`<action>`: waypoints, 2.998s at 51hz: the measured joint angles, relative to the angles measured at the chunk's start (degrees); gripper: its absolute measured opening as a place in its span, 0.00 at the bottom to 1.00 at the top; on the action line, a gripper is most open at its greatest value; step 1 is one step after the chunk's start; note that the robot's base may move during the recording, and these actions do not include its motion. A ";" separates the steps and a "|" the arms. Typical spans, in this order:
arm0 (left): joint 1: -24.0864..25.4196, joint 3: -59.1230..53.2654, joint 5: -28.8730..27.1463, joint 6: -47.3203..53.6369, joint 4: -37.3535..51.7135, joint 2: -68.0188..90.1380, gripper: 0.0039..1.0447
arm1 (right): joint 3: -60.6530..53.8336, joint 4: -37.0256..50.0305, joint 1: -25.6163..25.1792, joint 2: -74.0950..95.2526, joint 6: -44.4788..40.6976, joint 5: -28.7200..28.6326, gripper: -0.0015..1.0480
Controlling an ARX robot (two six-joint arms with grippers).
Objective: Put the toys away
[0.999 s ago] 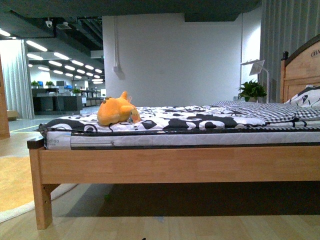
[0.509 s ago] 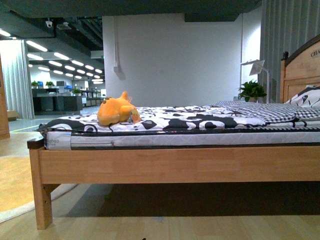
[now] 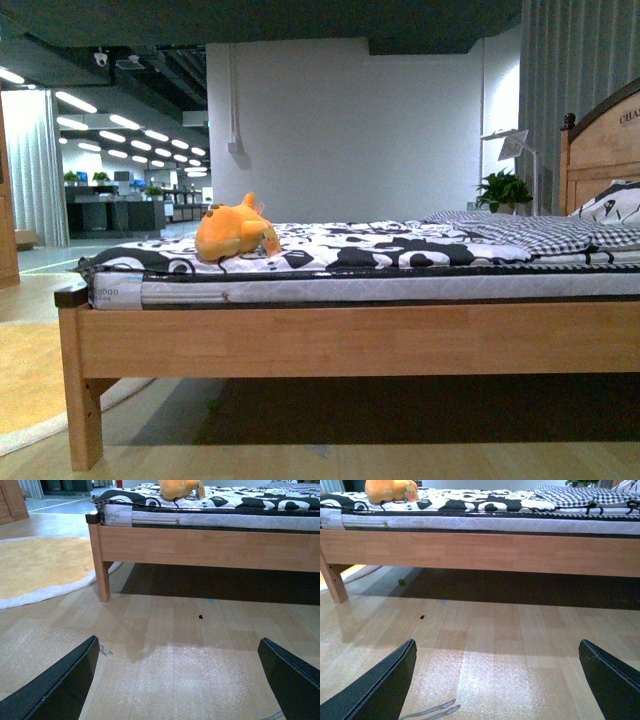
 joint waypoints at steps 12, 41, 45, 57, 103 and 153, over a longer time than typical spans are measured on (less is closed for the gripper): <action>0.00 0.00 0.00 0.00 0.00 0.00 0.94 | 0.00 0.00 0.00 0.00 0.00 0.00 0.94; 0.00 0.00 -0.02 0.00 0.00 0.00 0.94 | 0.00 0.00 0.00 0.00 0.00 0.00 0.94; 0.00 0.00 0.00 0.00 0.00 0.00 0.94 | 0.00 0.00 0.00 0.00 0.00 0.00 0.94; 0.00 0.00 -0.02 0.00 0.00 0.00 0.94 | 0.00 0.00 0.00 -0.02 0.00 0.00 0.94; 0.00 0.00 0.00 0.00 0.00 0.00 0.94 | 0.00 0.00 0.00 0.00 0.00 0.00 0.94; -0.13 0.00 0.00 0.04 -0.07 -0.09 0.94 | 0.00 -0.04 0.00 0.04 0.00 -0.17 0.94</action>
